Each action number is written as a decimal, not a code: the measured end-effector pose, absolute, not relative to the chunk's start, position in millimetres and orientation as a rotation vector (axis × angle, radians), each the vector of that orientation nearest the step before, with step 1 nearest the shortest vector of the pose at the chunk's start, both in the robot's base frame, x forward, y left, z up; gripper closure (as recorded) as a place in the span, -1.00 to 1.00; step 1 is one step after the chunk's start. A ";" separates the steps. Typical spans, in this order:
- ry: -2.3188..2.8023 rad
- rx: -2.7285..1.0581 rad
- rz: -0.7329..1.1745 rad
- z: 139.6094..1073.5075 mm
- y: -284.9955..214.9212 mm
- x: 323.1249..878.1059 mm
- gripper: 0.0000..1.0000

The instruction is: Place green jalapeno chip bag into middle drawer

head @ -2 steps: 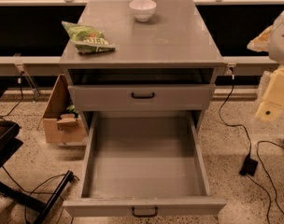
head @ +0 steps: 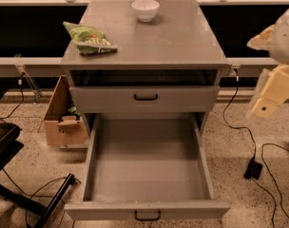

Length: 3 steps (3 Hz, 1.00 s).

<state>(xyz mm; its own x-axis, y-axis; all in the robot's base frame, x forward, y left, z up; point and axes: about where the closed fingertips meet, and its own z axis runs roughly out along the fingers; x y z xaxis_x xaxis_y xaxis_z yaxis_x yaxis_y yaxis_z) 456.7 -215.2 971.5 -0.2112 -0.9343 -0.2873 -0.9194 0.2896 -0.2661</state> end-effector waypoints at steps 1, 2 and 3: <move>2.082 -1.523 0.092 954.5 -210.1 506.4 -1.00; 1.936 -1.410 0.195 953.9 -195.9 567.1 -1.00; 1.791 -1.336 0.271 967.2 -178.7 627.4 -1.00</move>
Offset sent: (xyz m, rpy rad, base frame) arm 0.1925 0.0281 -0.0079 0.5965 -0.2917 0.0164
